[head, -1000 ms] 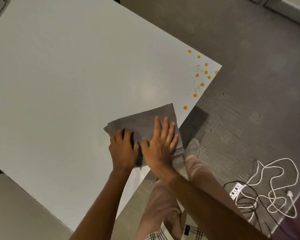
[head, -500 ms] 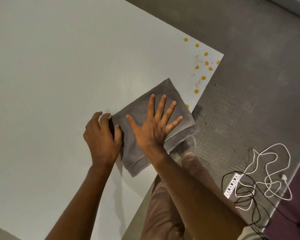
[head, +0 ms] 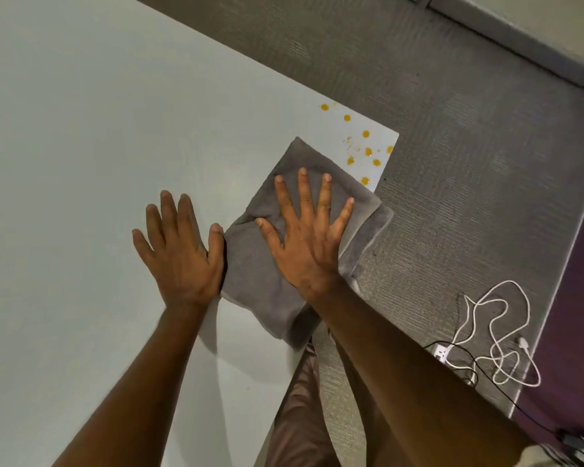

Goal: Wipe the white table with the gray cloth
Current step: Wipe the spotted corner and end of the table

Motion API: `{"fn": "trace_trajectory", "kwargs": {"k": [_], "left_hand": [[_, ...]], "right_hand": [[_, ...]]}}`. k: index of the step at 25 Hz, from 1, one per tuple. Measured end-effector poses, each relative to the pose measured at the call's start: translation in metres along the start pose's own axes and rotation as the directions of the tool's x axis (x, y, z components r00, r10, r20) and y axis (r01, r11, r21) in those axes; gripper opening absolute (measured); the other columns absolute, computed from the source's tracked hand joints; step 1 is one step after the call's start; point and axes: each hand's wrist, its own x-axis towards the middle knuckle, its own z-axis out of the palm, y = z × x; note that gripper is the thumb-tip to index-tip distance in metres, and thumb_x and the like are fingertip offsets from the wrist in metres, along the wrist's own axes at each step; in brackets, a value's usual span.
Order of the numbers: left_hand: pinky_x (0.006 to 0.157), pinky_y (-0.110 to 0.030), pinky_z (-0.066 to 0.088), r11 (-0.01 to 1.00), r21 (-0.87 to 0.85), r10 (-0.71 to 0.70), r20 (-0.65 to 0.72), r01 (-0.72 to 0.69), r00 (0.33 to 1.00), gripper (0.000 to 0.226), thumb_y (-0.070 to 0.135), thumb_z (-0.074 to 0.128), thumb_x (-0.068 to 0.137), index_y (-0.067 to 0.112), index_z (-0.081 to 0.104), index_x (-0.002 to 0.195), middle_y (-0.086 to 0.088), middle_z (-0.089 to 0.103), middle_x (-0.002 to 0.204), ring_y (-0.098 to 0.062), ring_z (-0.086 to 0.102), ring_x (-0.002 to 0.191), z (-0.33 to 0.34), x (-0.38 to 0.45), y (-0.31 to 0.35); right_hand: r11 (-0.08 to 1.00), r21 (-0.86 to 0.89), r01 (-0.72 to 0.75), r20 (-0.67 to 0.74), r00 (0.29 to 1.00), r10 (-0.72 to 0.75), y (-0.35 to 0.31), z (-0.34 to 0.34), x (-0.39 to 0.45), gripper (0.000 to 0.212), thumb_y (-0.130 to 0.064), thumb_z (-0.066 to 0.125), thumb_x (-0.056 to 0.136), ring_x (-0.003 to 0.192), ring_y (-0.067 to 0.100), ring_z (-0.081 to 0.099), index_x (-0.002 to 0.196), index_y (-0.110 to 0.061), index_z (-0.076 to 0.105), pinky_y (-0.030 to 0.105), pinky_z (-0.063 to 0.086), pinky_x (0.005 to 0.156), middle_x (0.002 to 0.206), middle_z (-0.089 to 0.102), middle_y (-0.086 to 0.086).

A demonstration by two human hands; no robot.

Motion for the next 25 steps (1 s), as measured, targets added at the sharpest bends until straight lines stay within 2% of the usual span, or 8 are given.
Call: {"fn": "trace_trajectory", "kwargs": {"k": [6,10,13,15,18,21,25], "left_hand": [[0.128,-0.063,0.013,1.000,-0.002,0.001,-0.033,-0.001,0.999,0.071,0.055,0.026,0.104,0.017,0.029,0.164,-0.010,0.020,0.175,-0.035,0.017,0.161,0.003,0.001,-0.003],[0.127,-0.064,0.015,0.998,0.055,-0.002,-0.069,0.006,0.998,0.070,0.056,0.015,0.107,0.018,0.025,0.164,-0.010,0.018,0.175,-0.035,0.017,0.161,0.011,0.001,-0.003],[0.127,-0.063,0.016,0.997,0.081,0.009,-0.107,0.000,0.994,0.069,0.056,0.014,0.108,0.018,0.026,0.164,-0.010,0.020,0.175,-0.034,0.017,0.161,0.017,0.001,-0.005],[0.127,-0.062,0.016,0.996,0.092,0.011,-0.130,0.001,0.991,0.067,0.055,0.016,0.108,0.019,0.027,0.164,-0.009,0.020,0.174,-0.033,0.018,0.161,0.020,0.002,-0.007],[0.127,-0.062,0.017,0.995,0.098,0.018,-0.145,-0.004,0.989,0.066,0.054,0.018,0.109,0.019,0.027,0.164,-0.008,0.021,0.174,-0.032,0.018,0.161,0.024,0.002,-0.009],[0.127,-0.061,0.017,0.995,0.097,0.019,-0.159,-0.004,0.987,0.065,0.053,0.018,0.109,0.019,0.027,0.165,-0.008,0.021,0.174,-0.031,0.017,0.161,0.024,0.001,-0.009],[0.126,-0.060,0.018,0.996,0.093,0.025,-0.176,-0.009,0.984,0.064,0.052,0.020,0.109,0.019,0.029,0.164,-0.008,0.023,0.174,-0.033,0.020,0.160,0.023,0.001,-0.008]], "right_hand": [[0.995,-0.040,0.087,-0.014,0.996,-0.087,0.017,-0.002,0.032,0.071,-0.070,0.021,0.105,0.164,0.038,0.007,0.168,-0.038,0.011,0.076,0.010,0.121,0.178,0.009,0.003],[0.985,-0.070,0.160,-0.007,0.987,-0.161,0.027,-0.003,0.067,0.065,-0.063,0.020,0.109,0.164,0.037,0.008,0.168,-0.039,0.011,0.075,0.011,0.121,0.178,0.010,0.002],[0.973,-0.067,0.220,-0.014,0.975,-0.221,0.033,-0.008,0.099,0.061,-0.057,0.023,0.110,0.163,0.036,0.012,0.168,-0.038,0.016,0.074,0.013,0.122,0.177,0.014,0.001],[0.965,-0.044,0.258,-0.016,0.966,-0.259,0.037,-0.013,0.119,0.059,-0.053,0.025,0.111,0.163,0.035,0.013,0.167,-0.037,0.021,0.071,0.013,0.124,0.177,0.017,0.003],[0.958,-0.021,0.287,0.008,0.958,-0.287,0.046,-0.020,0.143,0.058,-0.050,0.024,0.112,0.164,0.030,0.010,0.168,-0.036,0.019,0.063,0.010,0.129,0.178,0.013,0.005],[0.965,0.041,0.258,0.030,0.965,-0.259,0.058,-0.026,0.158,0.058,-0.044,0.025,0.113,0.165,0.028,0.006,0.169,-0.031,0.016,0.054,0.009,0.132,0.178,0.008,0.008],[0.991,0.079,0.112,0.011,0.993,-0.113,0.093,-0.030,0.150,0.058,-0.038,0.024,0.113,0.165,0.029,0.008,0.169,-0.023,0.017,0.051,0.012,0.133,0.177,0.009,0.013]]}}
